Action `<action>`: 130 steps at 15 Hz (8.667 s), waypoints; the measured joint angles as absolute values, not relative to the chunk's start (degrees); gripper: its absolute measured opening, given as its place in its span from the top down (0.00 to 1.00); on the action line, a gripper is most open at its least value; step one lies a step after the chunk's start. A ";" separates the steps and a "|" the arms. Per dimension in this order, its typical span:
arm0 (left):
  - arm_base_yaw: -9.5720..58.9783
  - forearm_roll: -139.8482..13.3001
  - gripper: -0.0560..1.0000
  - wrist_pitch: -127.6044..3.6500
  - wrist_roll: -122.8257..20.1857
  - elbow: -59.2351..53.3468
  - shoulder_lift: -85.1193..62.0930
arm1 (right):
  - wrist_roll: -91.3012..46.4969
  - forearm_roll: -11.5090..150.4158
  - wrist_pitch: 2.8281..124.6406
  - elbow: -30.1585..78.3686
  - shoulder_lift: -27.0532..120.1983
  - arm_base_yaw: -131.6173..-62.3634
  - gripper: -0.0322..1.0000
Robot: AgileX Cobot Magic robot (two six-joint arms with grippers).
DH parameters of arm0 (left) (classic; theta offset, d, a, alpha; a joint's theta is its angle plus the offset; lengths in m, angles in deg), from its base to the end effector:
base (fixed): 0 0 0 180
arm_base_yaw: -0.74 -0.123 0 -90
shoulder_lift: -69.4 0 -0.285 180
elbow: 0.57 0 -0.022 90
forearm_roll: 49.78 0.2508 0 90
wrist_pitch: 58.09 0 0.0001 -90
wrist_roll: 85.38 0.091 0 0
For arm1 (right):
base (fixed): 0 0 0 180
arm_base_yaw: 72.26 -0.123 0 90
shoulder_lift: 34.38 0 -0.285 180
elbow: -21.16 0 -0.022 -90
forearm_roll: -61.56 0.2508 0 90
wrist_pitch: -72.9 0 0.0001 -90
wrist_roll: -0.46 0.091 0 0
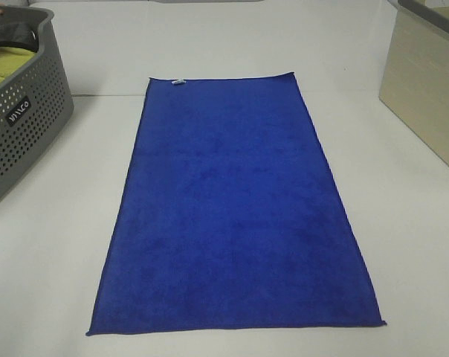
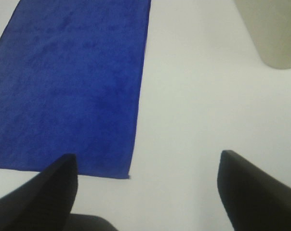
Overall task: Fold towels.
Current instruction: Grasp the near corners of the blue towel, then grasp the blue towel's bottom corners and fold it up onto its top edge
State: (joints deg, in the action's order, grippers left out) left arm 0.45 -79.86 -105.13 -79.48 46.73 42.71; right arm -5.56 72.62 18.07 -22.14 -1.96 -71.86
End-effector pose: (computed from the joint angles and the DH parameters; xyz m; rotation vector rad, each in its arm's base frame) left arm 0.0560 -0.0331 0.3030 -0.0468 2.0483 -0.5501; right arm 0.0659 0.0138 0.3011 -0.0673 2.2645 0.1787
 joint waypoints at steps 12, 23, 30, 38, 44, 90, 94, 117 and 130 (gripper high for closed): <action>0.45 -114.75 0.36 -96.94 -42.12 46.73 -21.01 | -15.24 86.37 33.08 -20.07 53.16 -71.86 0.24; 8.70 -137.38 0.36 -92.13 -19.26 46.39 -44.32 | -28.13 101.21 41.45 -19.33 73.79 -71.86 0.24; 15.12 -142.14 0.51 -91.90 -18.80 41.58 -48.74 | -28.53 109.63 42.42 -18.41 78.14 -78.39 0.43; 15.12 -139.62 0.95 -90.29 -19.83 41.46 -43.69 | -27.61 107.85 43.91 -19.16 77.91 -78.45 0.97; 15.12 -136.81 0.95 -89.66 -23.79 53.95 -33.27 | -27.56 106.94 43.51 -29.36 65.25 -78.51 0.97; 9.96 -121.11 0.36 -72.59 -38.57 -24.03 -75.38 | -13.98 88.43 30.62 78.76 125.30 -78.51 0.33; 9.96 -114.63 0.30 -76.94 -39.03 -24.03 -74.40 | -14.04 87.28 20.48 78.76 122.09 -78.51 0.19; 10.37 -91.95 0.30 -86.05 -71.05 -3.40 -65.58 | -15.75 89.69 6.04 56.19 114.53 -75.87 0.23; 12.54 -89.54 0.94 -89.61 -69.62 -3.46 -66.10 | -10.66 90.67 11.88 50.11 112.98 -77.13 0.97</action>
